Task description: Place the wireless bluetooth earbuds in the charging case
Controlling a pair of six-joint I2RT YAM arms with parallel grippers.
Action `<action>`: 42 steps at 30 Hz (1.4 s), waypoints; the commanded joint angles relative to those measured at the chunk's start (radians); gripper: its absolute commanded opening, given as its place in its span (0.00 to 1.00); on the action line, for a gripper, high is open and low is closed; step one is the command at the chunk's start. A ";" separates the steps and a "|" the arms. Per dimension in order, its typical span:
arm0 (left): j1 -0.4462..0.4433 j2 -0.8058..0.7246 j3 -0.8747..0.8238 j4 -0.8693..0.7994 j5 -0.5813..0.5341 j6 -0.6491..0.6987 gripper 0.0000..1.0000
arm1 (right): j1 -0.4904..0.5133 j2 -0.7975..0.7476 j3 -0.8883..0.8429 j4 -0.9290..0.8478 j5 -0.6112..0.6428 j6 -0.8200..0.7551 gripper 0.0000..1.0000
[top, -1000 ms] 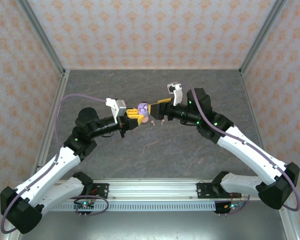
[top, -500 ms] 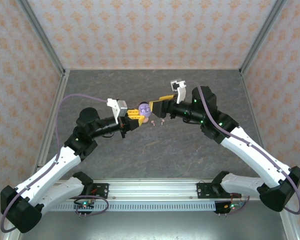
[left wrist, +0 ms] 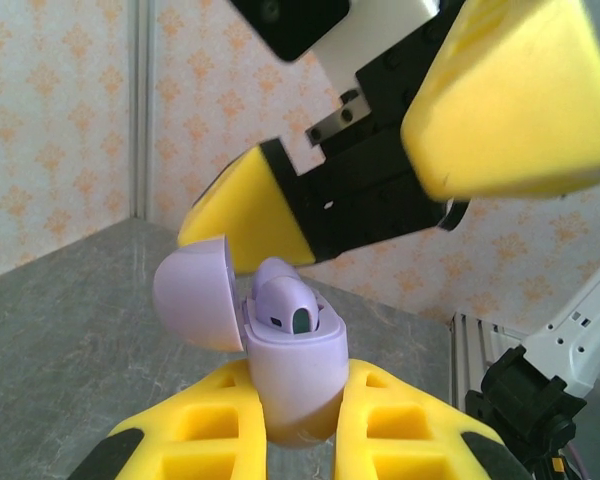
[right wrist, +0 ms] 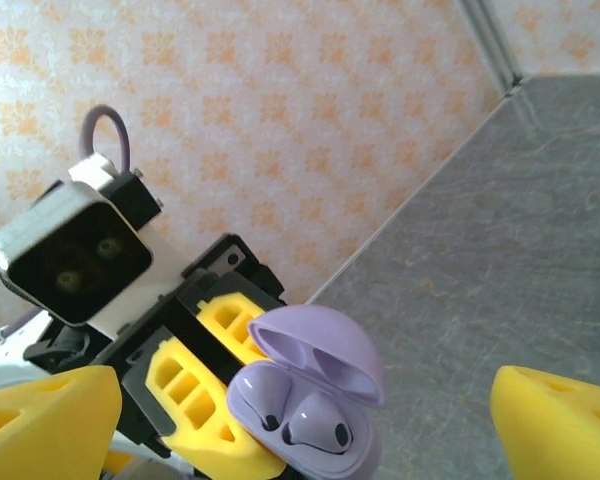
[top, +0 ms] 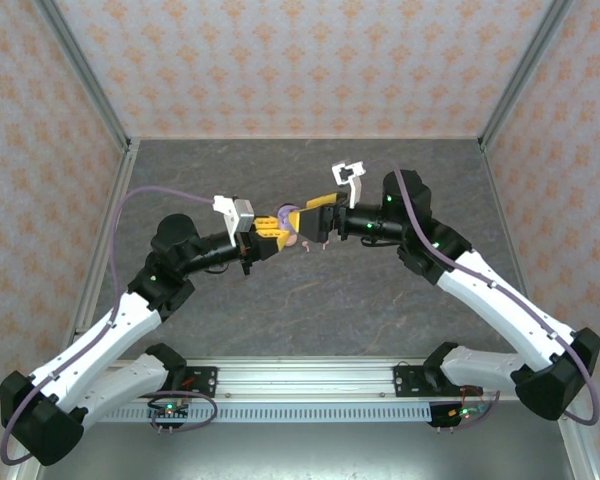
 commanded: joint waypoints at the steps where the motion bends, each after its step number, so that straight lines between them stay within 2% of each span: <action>1: -0.015 0.006 0.035 0.048 0.030 0.004 0.00 | -0.002 0.023 0.028 0.034 -0.090 0.011 0.93; 11: -0.018 0.018 0.048 0.010 0.019 0.027 0.00 | -0.002 0.027 0.048 0.089 -0.175 0.007 0.74; 27: -0.018 0.031 0.055 -0.013 0.015 0.039 0.00 | -0.002 -0.099 -0.022 0.162 -0.153 -0.069 0.73; 31: -0.018 0.031 0.055 -0.011 0.009 0.037 0.00 | 0.000 -0.108 -0.009 0.059 -0.089 -0.112 0.73; 36: -0.018 0.032 0.059 -0.029 -0.020 0.037 0.00 | -0.003 -0.124 0.015 -0.069 0.070 -0.156 0.74; 42: -0.018 0.088 0.119 -0.219 -0.142 0.072 0.00 | -0.033 -0.151 0.047 -0.265 0.332 -0.193 0.83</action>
